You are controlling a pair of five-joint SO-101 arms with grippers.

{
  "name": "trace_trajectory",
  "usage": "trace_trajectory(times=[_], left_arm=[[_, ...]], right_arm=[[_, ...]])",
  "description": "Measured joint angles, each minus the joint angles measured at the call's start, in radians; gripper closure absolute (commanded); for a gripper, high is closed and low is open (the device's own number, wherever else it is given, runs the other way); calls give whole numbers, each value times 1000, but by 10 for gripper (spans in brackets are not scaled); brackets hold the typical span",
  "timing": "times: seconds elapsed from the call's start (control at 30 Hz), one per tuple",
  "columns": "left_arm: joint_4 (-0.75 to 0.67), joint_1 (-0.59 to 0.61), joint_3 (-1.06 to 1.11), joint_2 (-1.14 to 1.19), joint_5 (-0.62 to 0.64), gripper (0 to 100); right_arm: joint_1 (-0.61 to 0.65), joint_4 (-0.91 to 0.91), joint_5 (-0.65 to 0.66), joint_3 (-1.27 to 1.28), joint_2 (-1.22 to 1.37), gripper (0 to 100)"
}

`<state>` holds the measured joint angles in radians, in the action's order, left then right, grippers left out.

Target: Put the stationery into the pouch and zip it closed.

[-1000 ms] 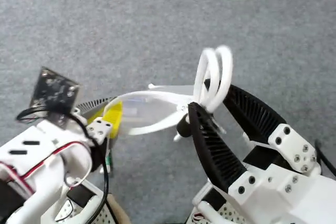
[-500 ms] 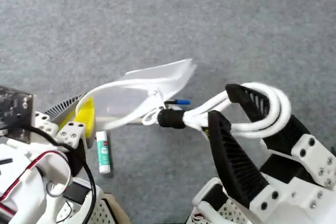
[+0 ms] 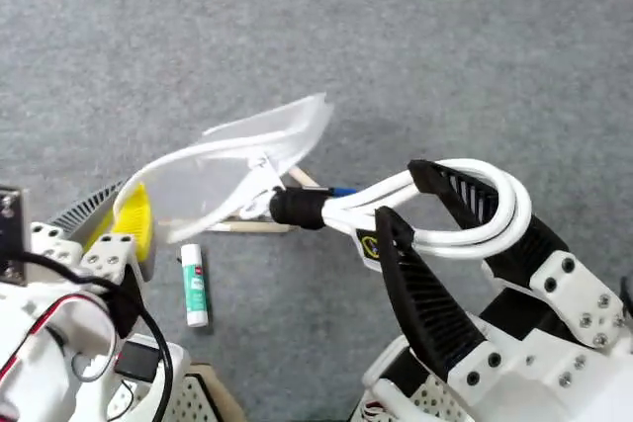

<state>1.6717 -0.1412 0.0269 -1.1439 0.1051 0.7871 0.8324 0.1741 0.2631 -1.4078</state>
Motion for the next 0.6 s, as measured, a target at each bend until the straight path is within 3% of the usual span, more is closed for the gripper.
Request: trace_trajectory(times=[0.27,0.5,0.6], left_arm=[[0,25,-54,-2,0,972],[0,46,-117,-2,0,972],[0,48,-132,-2,0,971]], right_arm=[[-52,8,63,-6,-18,870],[-54,187,71,-35,-31,677],[-54,288,71,-35,-34,663]])
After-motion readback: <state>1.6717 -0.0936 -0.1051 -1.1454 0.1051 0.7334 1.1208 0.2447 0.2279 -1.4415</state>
